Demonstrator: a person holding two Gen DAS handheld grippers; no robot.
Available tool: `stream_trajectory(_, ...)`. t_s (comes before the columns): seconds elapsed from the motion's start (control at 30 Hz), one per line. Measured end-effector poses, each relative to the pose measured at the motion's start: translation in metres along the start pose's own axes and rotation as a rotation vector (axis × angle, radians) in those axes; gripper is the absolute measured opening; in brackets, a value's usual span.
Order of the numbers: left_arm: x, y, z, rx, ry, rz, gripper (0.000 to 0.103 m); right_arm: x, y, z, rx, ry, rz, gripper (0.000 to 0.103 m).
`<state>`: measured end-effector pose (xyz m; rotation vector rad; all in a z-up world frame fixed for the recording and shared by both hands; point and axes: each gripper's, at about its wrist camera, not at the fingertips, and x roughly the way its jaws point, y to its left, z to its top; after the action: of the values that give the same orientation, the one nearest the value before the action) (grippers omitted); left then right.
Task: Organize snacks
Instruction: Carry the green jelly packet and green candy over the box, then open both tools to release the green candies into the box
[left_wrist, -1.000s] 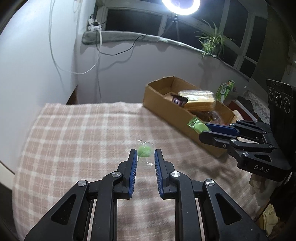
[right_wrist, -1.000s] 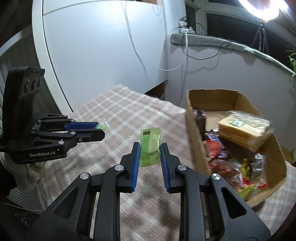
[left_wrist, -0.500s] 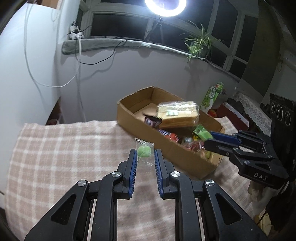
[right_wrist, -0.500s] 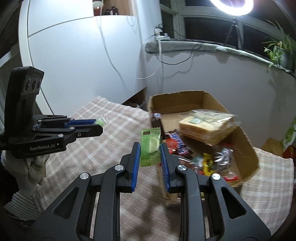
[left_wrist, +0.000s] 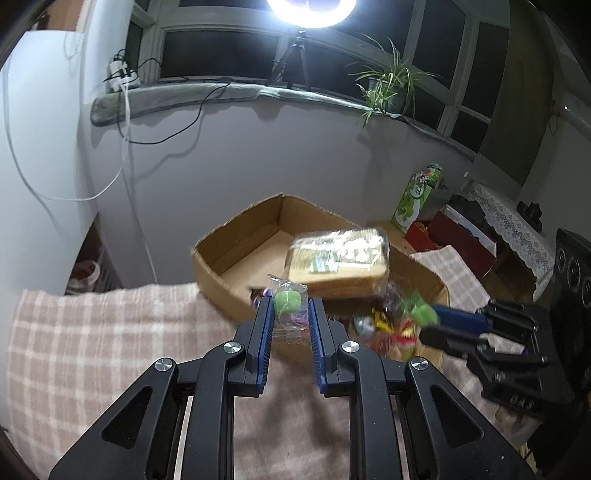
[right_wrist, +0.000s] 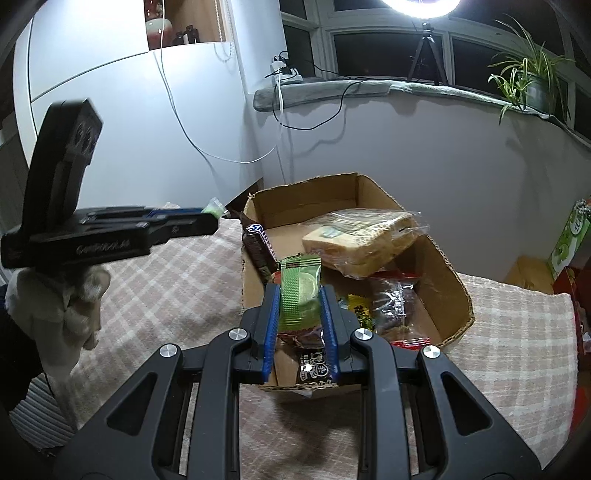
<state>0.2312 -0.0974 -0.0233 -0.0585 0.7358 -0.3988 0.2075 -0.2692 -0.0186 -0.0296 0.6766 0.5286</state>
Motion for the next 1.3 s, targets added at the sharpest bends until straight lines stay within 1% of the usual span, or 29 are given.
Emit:
stream_trajectory(0.3, 0.024, -0.011, 0.021, 0.032, 0.012, 0.010, 0.018, 0.007, -0.008, 0.002, -0.002, 0.008, 0.006, 0.023)
stream_trajectory(0.5, 0.042, -0.008, 0.033, 0.021, 0.035, 0.012, 0.018, 0.012, -0.016, 0.005, 0.004, 0.016, -0.005, 0.023)
stream_trajectory(0.73, 0.049, -0.012, 0.032, 0.031, 0.051, -0.002, 0.018, 0.019, -0.025, 0.002, 0.025, 0.038, -0.005, 0.023)
stream_trajectory(1.0, 0.050, -0.013, 0.030, 0.032, 0.058, -0.008, 0.018, 0.023, -0.026, 0.001, 0.032, 0.048, 0.004, 0.023)
stream_trajectory(1.07, 0.051, -0.013, 0.030, 0.031, 0.057, -0.007, 0.020, 0.023, -0.026, 0.001, 0.031, 0.048, 0.002, 0.023)
stream_trajectory(1.13, 0.051, -0.013, 0.030, 0.030, 0.058, -0.006, 0.025, 0.024, -0.026, 0.001, 0.030, 0.050, -0.004, 0.024)
stream_trajectory(1.17, 0.051, -0.014, 0.030, 0.030, 0.058, -0.007, 0.032, 0.025, -0.026, 0.001, 0.030, 0.052, -0.007, 0.024)
stream_trajectory(1.23, 0.050, -0.015, 0.029, 0.031, 0.055, -0.004, 0.060, 0.026, -0.025, 0.001, 0.029, 0.056, -0.012, 0.026)
stream_trajectory(1.27, 0.050, -0.015, 0.029, 0.031, 0.054, -0.003, 0.063, 0.027, -0.025, 0.000, 0.027, 0.060, -0.017, 0.028)
stream_trajectory(1.3, 0.050, -0.016, 0.029, 0.034, 0.052, -0.005, 0.063, 0.027, -0.025, 0.000, 0.026, 0.063, -0.023, 0.041)
